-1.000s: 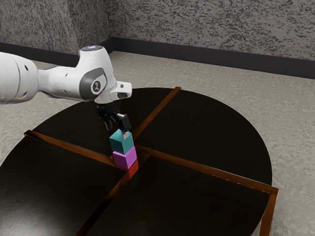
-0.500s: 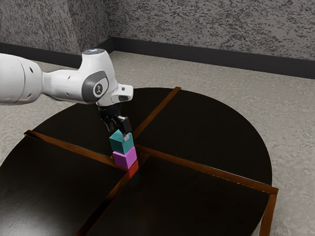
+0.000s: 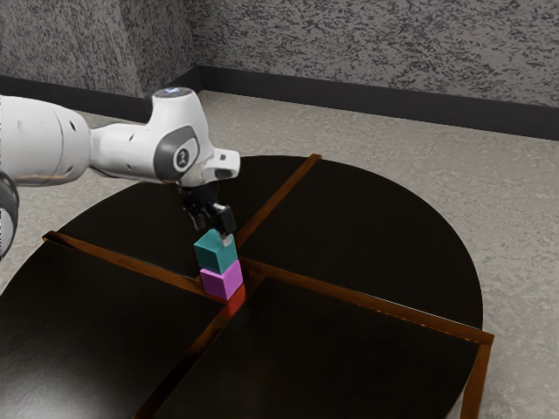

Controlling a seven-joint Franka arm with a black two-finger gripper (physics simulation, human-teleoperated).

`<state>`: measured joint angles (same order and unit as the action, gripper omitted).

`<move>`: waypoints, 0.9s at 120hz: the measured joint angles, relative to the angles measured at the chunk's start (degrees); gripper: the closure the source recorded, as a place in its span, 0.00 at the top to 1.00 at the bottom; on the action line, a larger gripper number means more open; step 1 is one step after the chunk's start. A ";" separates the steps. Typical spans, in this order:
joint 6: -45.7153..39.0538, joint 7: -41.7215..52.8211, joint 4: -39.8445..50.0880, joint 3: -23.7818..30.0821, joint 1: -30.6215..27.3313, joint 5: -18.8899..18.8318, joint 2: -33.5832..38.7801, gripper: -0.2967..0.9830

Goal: Pick up the blue block with one arm, and put the blue block on the table with one arm

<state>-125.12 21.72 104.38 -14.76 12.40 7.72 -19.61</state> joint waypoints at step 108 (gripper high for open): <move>-0.43 -2.51 -0.56 0.00 0.00 3.43 -4.13 0.77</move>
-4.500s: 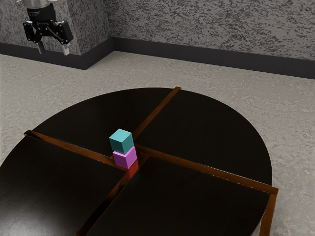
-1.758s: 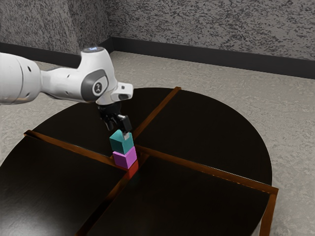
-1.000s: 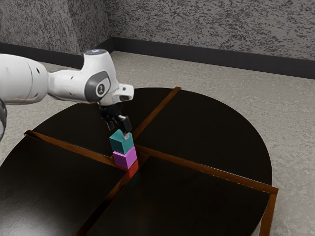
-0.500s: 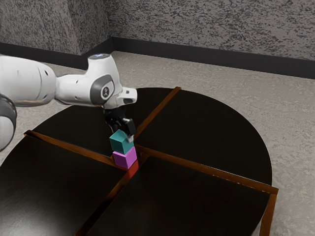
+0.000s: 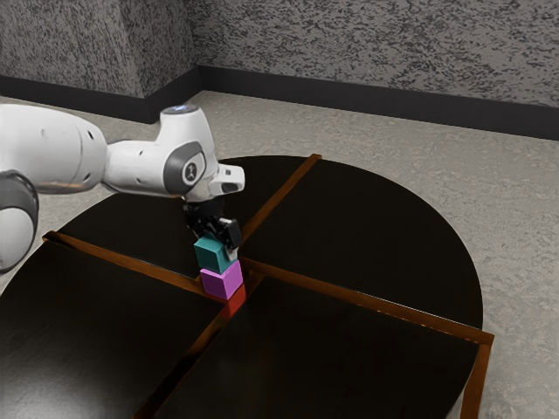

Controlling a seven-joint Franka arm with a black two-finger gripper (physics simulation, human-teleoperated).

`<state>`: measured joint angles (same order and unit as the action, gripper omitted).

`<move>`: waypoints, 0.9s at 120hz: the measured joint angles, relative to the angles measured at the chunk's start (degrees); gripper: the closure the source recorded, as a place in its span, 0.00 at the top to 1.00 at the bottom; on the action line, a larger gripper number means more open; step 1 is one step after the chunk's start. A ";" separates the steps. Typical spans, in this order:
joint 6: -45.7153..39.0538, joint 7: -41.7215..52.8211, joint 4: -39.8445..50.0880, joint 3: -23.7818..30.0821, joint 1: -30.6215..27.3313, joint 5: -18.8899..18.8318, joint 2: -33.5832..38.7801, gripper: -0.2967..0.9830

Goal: Pick up the blue block with one arm, and put the blue block on the table with one arm

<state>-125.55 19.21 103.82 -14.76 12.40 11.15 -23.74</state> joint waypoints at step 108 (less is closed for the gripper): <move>-0.17 -1.85 1.50 -0.16 0.12 0.04 1.06 0.72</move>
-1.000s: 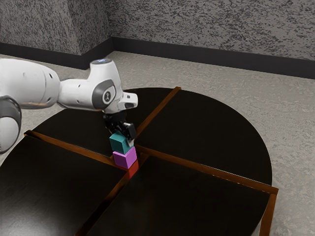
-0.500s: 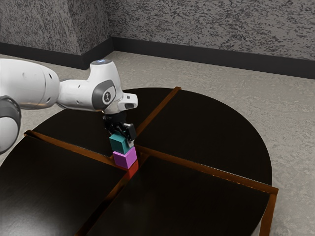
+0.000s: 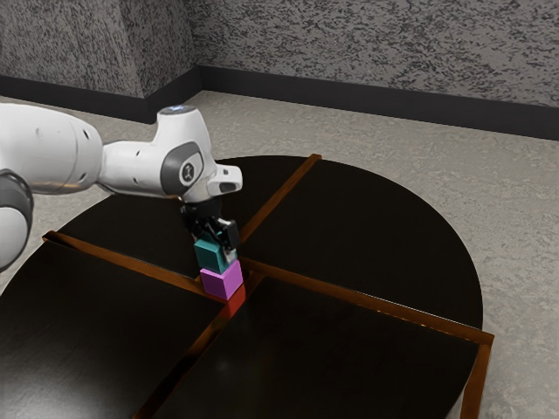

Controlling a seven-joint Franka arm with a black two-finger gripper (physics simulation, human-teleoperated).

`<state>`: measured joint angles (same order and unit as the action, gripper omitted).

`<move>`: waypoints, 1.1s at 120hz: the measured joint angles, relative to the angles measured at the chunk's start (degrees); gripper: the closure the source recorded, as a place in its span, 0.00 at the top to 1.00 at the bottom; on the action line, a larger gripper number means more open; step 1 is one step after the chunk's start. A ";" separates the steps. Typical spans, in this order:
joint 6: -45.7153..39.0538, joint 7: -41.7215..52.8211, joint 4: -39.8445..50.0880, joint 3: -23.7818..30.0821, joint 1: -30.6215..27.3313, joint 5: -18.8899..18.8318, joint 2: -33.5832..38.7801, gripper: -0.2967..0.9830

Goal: Pick up the blue block with one arm, and put the blue block on the table with one arm

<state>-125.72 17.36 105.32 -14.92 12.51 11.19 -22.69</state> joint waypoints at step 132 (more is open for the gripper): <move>7.58 -1.82 -37.60 4.16 -0.16 -1.53 -25.25 0.50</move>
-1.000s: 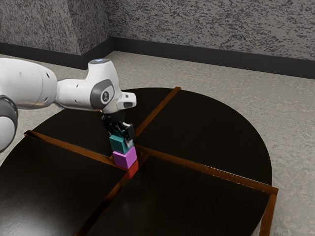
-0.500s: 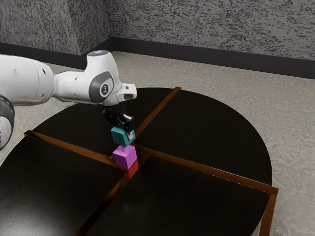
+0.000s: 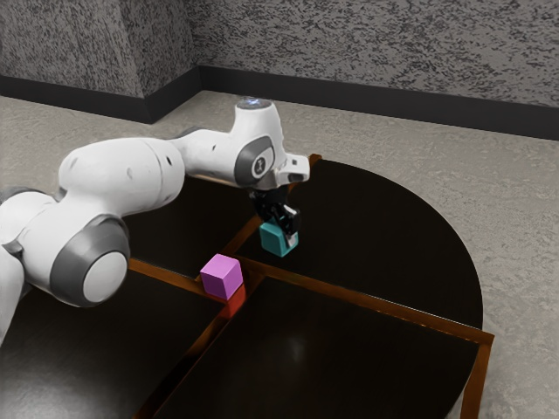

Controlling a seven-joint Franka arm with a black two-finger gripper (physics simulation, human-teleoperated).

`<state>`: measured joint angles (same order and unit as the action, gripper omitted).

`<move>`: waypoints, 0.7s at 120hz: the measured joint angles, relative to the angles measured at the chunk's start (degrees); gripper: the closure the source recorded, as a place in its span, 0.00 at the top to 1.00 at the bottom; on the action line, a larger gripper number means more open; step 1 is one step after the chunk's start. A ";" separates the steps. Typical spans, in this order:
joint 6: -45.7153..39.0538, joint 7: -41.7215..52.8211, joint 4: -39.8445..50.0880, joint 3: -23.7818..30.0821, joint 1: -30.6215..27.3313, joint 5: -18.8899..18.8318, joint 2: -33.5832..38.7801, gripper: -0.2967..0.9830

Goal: Pick up the blue block with one arm, and put the blue block on the table with one arm

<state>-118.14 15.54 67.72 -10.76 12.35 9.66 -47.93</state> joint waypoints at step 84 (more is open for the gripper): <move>2.03 0.97 -1.87 -1.22 0.08 7.41 1.45 0.70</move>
<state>-116.11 16.51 65.85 -11.98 12.43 17.07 -46.48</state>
